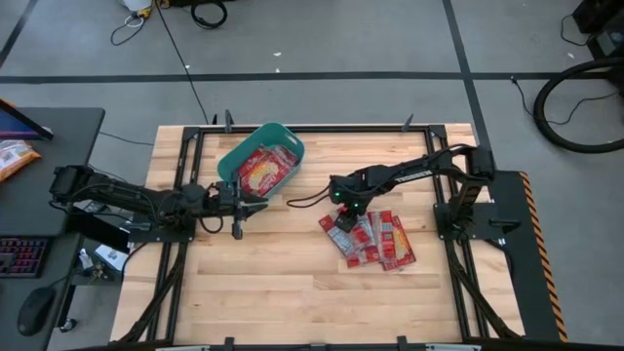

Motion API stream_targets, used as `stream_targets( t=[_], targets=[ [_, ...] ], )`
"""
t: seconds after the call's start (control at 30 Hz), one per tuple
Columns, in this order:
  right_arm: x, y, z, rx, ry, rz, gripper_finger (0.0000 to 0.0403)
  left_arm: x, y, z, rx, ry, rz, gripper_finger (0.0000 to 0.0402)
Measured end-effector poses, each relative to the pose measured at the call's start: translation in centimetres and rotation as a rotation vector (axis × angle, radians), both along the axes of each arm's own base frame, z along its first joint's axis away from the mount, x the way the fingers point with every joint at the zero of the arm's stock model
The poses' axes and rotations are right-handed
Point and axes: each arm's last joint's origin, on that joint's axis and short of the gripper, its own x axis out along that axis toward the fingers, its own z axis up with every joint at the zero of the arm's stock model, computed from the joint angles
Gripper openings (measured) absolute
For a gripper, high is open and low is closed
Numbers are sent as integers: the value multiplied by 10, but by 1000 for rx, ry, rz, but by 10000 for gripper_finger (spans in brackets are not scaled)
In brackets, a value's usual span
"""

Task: Sort popcorn bags into baskets
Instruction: Put the red popcorn bag into the blue bin

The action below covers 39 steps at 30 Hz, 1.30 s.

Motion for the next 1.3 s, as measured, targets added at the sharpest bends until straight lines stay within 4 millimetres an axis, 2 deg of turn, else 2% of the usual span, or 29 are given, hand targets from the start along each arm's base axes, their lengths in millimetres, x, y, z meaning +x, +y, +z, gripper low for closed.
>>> stream_targets(
  t=[0.67, 0.97, 1.07, 1.3],
  targets=[
    [4, -1, 6, -42, -28, 47, 53, 0, 0, -1, 2, 13, 2, 68],
    [4, -1, 10, -42, -40, 55, 19, 0, 0, -1, 2, 14, 2, 68],
    [4, -2, 21, -62, -41, 60, 17, 0, 0, -1, 2, 14, 2, 68],
    [13, 0, 68, -261, -93, 98, 16, 0, 0, -1, 2, 13, 2, 68]
  ],
)
